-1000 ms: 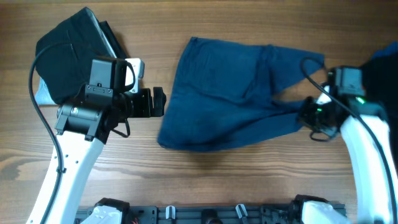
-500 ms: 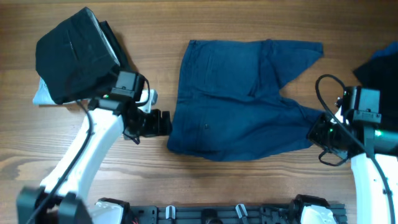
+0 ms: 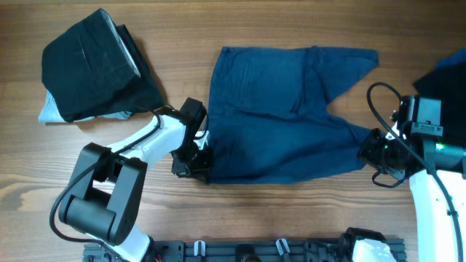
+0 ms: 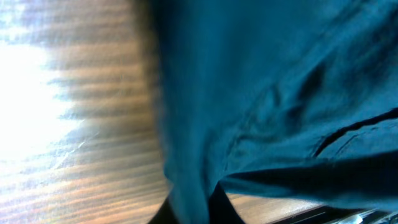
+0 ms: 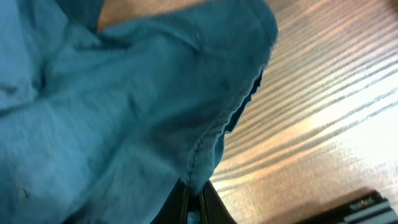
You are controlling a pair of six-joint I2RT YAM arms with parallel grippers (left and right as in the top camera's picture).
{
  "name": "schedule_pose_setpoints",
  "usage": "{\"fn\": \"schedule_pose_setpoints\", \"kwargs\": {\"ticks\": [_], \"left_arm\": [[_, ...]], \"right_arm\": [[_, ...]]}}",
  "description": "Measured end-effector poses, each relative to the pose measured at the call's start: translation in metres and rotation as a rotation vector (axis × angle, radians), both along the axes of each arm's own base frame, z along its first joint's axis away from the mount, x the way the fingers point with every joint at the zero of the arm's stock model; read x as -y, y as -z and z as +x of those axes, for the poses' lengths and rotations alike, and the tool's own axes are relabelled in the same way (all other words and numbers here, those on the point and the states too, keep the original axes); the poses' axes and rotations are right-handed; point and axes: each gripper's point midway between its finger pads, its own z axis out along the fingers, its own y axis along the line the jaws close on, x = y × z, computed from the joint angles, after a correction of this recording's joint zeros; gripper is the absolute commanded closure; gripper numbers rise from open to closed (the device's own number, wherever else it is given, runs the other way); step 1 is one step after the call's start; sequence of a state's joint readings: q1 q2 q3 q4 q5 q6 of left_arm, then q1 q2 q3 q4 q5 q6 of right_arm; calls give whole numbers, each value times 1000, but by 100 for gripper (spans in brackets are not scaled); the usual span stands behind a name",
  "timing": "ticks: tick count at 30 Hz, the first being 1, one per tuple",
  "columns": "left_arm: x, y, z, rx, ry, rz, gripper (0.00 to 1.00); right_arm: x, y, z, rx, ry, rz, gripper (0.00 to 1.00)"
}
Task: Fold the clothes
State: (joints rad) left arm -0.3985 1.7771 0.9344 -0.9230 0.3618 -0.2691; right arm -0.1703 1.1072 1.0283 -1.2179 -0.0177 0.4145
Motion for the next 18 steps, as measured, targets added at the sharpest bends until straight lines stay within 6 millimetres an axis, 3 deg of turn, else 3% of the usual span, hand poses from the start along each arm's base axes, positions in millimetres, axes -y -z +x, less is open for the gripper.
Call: {"fn": "schedule_pose_setpoints", "kwargs": {"ticks": [3,5,12,14,18], "left_arm": [[-23,-10,-23,-120,-46,92,96],[-33,-23,-25,-123,-90,97,96],[-46,-98,-12,162,-193,-10,96],[-45,-125,-10,293,-196,-60,96],[-43,-182,-2,534,-199,-145,96]], "right_arm": [[0,-1,6,26,8,3,96],[-1,1,5,20,22,9,96],[1,-2,-6,4,53,-3,96],[0,-20,-7,65,38,-13,96],[-2,-103,-1,315,20,-37,96]]}}
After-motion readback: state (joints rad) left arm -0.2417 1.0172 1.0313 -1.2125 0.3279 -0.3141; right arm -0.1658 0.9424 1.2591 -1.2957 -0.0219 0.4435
